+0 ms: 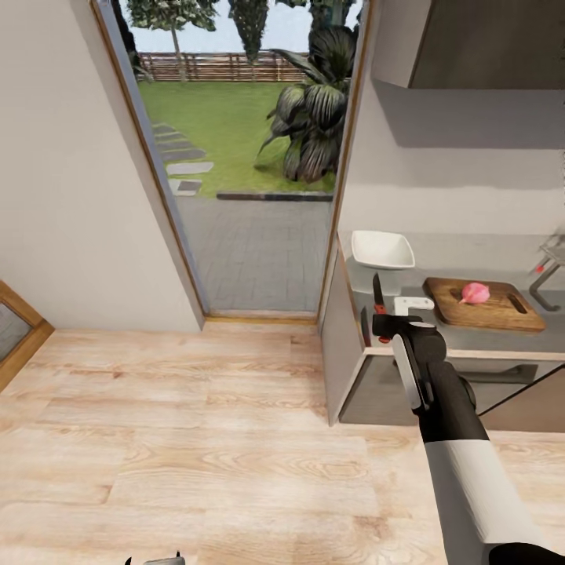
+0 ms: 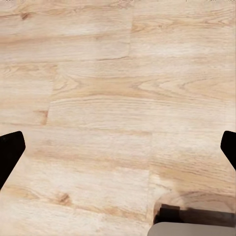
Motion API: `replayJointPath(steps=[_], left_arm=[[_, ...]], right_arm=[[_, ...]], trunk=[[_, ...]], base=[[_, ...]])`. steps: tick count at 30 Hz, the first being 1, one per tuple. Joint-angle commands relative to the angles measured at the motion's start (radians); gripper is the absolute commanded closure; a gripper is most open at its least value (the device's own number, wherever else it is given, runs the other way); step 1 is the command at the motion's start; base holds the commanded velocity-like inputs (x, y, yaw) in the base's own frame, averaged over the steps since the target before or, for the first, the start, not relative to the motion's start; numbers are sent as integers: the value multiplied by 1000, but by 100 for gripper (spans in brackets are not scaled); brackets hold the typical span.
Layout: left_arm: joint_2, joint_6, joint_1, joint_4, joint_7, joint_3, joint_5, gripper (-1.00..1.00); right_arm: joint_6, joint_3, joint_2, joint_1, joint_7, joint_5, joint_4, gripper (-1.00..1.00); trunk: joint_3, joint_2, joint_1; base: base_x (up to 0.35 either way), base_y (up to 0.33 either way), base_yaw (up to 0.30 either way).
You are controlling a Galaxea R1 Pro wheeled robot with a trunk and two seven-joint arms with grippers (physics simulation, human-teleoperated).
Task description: In the kitchen, take the Vidalia onion out of the sink, dice it on the chopping board with the paring knife, put the diced onion into the bowl on the countertop, then place both the paring knife and the chopping board into the sink.
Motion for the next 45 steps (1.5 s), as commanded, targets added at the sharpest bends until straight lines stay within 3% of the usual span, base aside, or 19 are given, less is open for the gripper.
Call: replayJointPath(steps=[1,45], left_arm=[[-1,-5,-2,4,3,-9,6,-100],[-1,-5,-2,4,3,-9,6,-100]], right_arm=[[5,-1,1,-1,-2,0,-1,100],[5,-1,1,-1,-2,-2,-1,100]], trunk=[[0,-2,1],[69,-2,1]], base=[[0,0,0],[0,0,0]])
